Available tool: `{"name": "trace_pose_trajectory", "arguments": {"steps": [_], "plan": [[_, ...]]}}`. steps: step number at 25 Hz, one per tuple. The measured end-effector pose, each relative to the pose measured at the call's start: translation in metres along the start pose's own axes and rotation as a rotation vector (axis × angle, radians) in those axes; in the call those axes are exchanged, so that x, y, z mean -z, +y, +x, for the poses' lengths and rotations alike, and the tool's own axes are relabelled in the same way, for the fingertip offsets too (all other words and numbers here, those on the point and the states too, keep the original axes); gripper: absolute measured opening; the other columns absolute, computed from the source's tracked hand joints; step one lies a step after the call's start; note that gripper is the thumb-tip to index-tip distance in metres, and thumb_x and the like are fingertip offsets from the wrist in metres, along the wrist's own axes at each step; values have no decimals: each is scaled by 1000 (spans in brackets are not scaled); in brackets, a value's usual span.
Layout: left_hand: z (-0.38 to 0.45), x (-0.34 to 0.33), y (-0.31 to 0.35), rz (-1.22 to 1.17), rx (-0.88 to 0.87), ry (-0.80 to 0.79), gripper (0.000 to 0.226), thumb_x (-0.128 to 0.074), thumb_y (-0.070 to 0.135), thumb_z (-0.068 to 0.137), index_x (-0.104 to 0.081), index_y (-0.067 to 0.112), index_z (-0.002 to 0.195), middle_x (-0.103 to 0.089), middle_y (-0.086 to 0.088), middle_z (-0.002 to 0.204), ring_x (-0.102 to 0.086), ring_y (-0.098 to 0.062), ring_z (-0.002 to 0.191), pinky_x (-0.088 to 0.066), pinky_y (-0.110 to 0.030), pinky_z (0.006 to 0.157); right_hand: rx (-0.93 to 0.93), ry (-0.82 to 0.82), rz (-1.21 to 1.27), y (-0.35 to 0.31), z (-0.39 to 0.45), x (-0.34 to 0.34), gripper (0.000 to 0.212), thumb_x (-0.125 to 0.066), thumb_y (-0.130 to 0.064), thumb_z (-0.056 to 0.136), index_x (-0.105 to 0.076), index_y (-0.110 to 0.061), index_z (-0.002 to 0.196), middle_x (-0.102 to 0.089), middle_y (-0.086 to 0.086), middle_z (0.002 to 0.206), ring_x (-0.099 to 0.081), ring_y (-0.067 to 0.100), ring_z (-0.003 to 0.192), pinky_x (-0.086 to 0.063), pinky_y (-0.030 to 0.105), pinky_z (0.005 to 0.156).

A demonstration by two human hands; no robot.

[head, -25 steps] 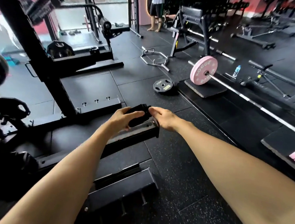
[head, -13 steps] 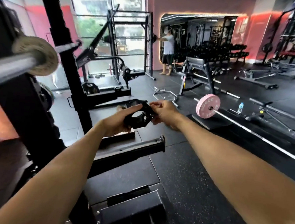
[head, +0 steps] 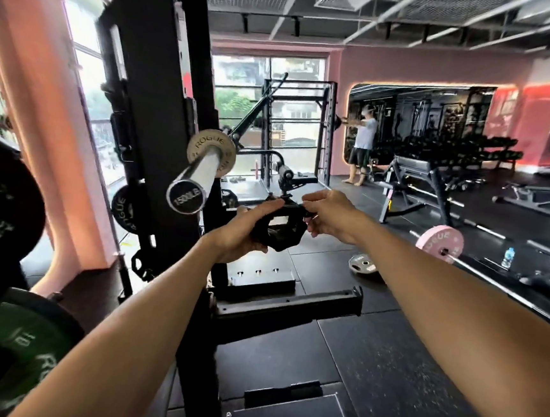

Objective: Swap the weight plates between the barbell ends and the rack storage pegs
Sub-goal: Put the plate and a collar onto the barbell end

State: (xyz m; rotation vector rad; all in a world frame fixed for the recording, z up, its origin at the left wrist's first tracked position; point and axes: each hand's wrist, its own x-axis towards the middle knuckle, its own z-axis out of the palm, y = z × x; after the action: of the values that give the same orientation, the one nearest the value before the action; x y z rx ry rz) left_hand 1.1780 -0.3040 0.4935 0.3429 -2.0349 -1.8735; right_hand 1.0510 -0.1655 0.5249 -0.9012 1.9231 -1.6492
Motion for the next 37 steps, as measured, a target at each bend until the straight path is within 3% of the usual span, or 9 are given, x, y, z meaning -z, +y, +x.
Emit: {"name": "trace_pose_trajectory", "arguments": {"steps": [3,8,12,15,17,20,29,34,37], "plan": [[-30,12,-2,9,6,8,99,-83,50,67,-33,5,139,-64,-15,113,-66,-20,85,-49,-29,56,4,21,25,-6,-25,-22,24,-54,-3,94,-51,-4,118,-55,13,68,-50,22,49,-45,25,39],[-80,15,1,0,-30,20,45,-71,25,88,-40,10,117,-63,-5,96,-67,-15,82,-53,-31,64,0,76,86,-16,-70,-47,18,-52,1,94,-54,-4,112,-54,13,65,-49,19,44,-43,21,36],[-112,26,12,-43,-59,52,59,-73,36,85,-36,11,122,-56,-15,117,-65,-24,99,-58,-34,70,33,104,122,-32,-95,-63,13,-52,4,93,-56,-3,104,-53,15,63,-50,16,34,-42,20,36],[-132,36,21,-64,-98,93,49,-69,35,88,-40,11,118,-59,-4,109,-70,-14,90,-59,-40,79,61,105,134,-45,-109,-80,13,-53,3,92,-57,-3,103,-55,16,63,-51,17,37,-43,21,38],[-145,44,29,-73,-120,154,43,-69,37,88,-41,13,109,-56,-2,106,-70,-8,81,-59,-35,73,84,101,150,-53,-113,-92,15,-54,3,92,-57,-1,106,-55,16,63,-52,17,37,-44,21,38],[-151,60,38,-32,-166,251,51,-72,43,84,-38,13,108,-53,-8,119,-67,-14,91,-57,-31,67,123,94,166,-66,-116,-107,16,-53,3,92,-56,1,108,-55,15,64,-52,20,44,-45,23,39],[-143,81,63,-53,-188,318,43,-63,35,94,-47,-2,110,-63,-18,113,-68,-27,99,-60,-43,79,135,104,210,-83,-99,-120,5,-56,-3,94,-51,-4,94,-58,16,67,-57,22,51,-52,29,46],[-121,83,69,-68,-145,377,21,-59,25,97,-46,9,96,-62,-11,103,-66,-15,84,-59,-26,58,85,50,330,-74,-74,-117,9,-61,-5,92,-55,1,89,-61,16,80,-61,22,65,-58,33,67],[-107,92,69,-35,-89,350,23,-56,27,99,-58,4,98,-68,-15,103,-68,-20,90,-59,-25,61,42,32,272,-71,-51,-116,18,-67,-16,90,-61,1,94,-64,11,80,-61,19,66,-57,28,62]]}}
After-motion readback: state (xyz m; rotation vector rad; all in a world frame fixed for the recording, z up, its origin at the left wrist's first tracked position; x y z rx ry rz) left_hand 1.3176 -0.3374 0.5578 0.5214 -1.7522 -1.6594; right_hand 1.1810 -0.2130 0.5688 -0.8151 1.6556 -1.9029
